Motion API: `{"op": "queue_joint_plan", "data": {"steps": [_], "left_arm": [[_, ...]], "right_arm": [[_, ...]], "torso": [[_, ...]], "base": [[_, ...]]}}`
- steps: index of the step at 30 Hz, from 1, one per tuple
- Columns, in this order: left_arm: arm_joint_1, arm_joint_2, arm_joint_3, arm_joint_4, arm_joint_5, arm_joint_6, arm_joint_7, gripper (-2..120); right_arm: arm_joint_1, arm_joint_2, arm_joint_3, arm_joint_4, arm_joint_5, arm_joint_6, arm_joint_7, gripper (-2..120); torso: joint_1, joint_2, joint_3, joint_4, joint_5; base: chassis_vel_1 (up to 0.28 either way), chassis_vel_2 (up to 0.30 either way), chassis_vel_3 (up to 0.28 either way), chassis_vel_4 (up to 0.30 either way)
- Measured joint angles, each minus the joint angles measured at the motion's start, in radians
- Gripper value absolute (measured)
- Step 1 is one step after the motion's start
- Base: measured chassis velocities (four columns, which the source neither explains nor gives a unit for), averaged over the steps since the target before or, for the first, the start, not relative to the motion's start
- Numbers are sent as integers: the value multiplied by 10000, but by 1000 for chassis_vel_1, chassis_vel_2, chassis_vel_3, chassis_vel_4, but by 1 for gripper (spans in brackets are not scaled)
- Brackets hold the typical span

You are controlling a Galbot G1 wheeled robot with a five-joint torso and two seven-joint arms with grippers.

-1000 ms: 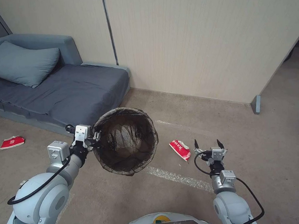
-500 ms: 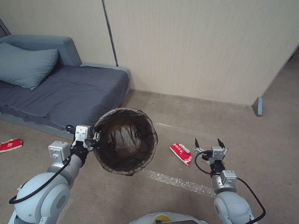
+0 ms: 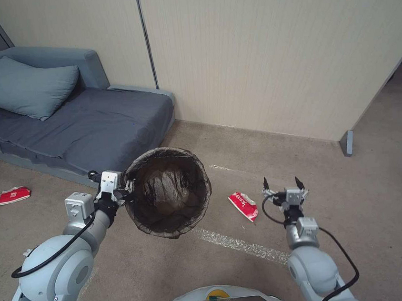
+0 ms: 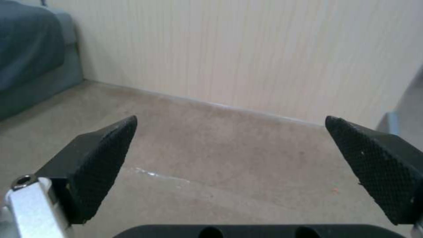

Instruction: Pick up the trash bin, then pick up the garbage from the floor and place it into the trash bin.

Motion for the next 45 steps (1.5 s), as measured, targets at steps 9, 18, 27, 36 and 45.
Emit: {"op": "queue_joint_plan", "data": {"steps": [9, 18, 27, 36, 45], "left_arm": [[6, -36, 196, 46, 146, 0, 39, 0], [82, 63, 165, 76, 233, 0, 137, 0], [93, 48, 186, 189, 305, 0, 179, 0], [31, -22, 199, 349, 358, 0, 250, 0], [-70, -108, 328, 434, 401, 0, 285, 0]], "right_arm": [[2678, -1883, -246, -168, 4781, -4951, 240, 100], [4665, -2539, -1438, -1841, 6509, -6219, 689, 100], [5601, -2045, -2903, -3510, 6728, -6169, 746, 100], [5042, -1562, -2896, -5255, 4744, -6097, 417, 100], [4718, -1575, -2530, -5838, 4029, -6076, 401, 100]], "torso": [[0, 0, 1, 4, 0], [0, 0, 1, 2, 0], [0, 0, 1, 3, -1], [0, 0, -1, 0, -1], [0, 0, 0, -2, -2]], "base": [[0, 0, 0, 0], [0, 0, 0, 0], [0, 0, 0, 0], [0, 0, 0, 0], [0, 0, 0, 0]]}}
